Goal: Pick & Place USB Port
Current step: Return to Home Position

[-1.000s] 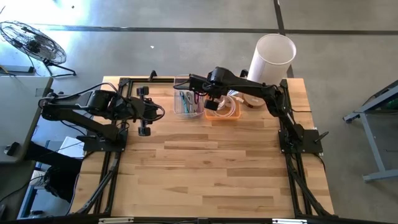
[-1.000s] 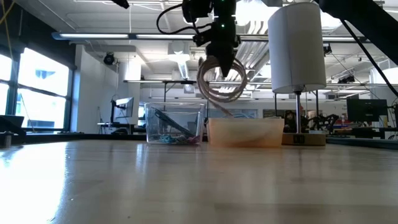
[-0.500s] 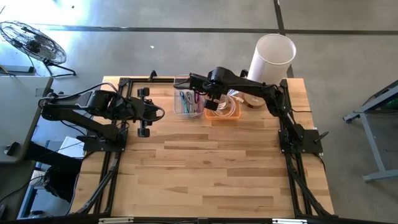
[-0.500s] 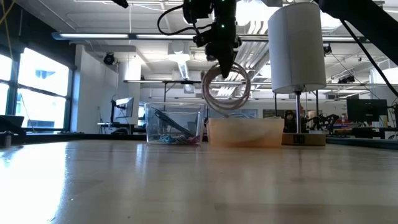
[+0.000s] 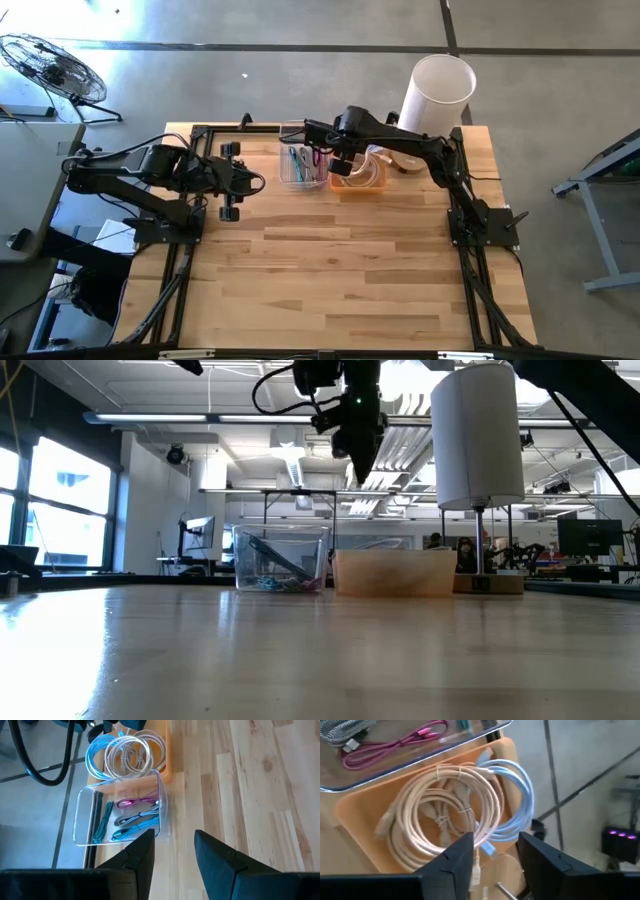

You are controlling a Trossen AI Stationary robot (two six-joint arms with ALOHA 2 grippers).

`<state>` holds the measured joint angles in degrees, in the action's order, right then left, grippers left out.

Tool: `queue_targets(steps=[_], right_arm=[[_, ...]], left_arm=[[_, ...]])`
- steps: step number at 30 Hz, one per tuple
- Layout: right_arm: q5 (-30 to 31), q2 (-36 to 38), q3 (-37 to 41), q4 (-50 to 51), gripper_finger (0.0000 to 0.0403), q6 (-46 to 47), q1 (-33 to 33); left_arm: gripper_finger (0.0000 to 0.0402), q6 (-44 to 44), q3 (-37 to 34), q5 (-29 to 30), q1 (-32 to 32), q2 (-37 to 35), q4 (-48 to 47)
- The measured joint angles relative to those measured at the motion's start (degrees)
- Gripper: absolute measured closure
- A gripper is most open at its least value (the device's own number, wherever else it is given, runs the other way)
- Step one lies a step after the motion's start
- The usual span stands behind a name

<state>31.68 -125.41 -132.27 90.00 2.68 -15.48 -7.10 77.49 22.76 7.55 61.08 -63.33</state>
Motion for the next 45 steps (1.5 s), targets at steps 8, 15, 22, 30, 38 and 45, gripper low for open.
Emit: queue_targets(steps=[8, 15, 22, 30, 38, 45], right_arm=[[-0.8, 2.3, 0.0, 0.0, 0.0251, -3.5, 4.2], [3.5, 13.3, 0.0, 0.0, 0.0321, -10.3, 9.7], [7.4, 29.5, 0.0, 0.1, 0.0391, -12.1, 15.7], [-5.2, 50.8, 0.0, 0.0, 0.0402, -6.7, 17.5], [-14.7, 70.8, 2.9, -0.1, 0.0402, -0.9, 17.5], [-16.0, 91.9, 27.8, -3.7, 0.0402, 5.6, 16.7]], left_arm=[[0.0266, -0.3, 0.0, 3.4, 0.0, -0.1, 0.4], [0.033, -5.9, 0.9, 11.7, 3.2, -3.2, 1.9], [0.039, -9.3, 4.0, 14.1, 4.5, -9.7, 1.6], [0.04, -15.3, 4.4, 4.8, 4.5, -21.5, 4.8], [0.0401, -22.5, -6.1, 0.6, 4.5, -36.1, 11.3], [0.0401, -21.1, -24.1, 0.5, 4.5, -50.3, 21.1]])
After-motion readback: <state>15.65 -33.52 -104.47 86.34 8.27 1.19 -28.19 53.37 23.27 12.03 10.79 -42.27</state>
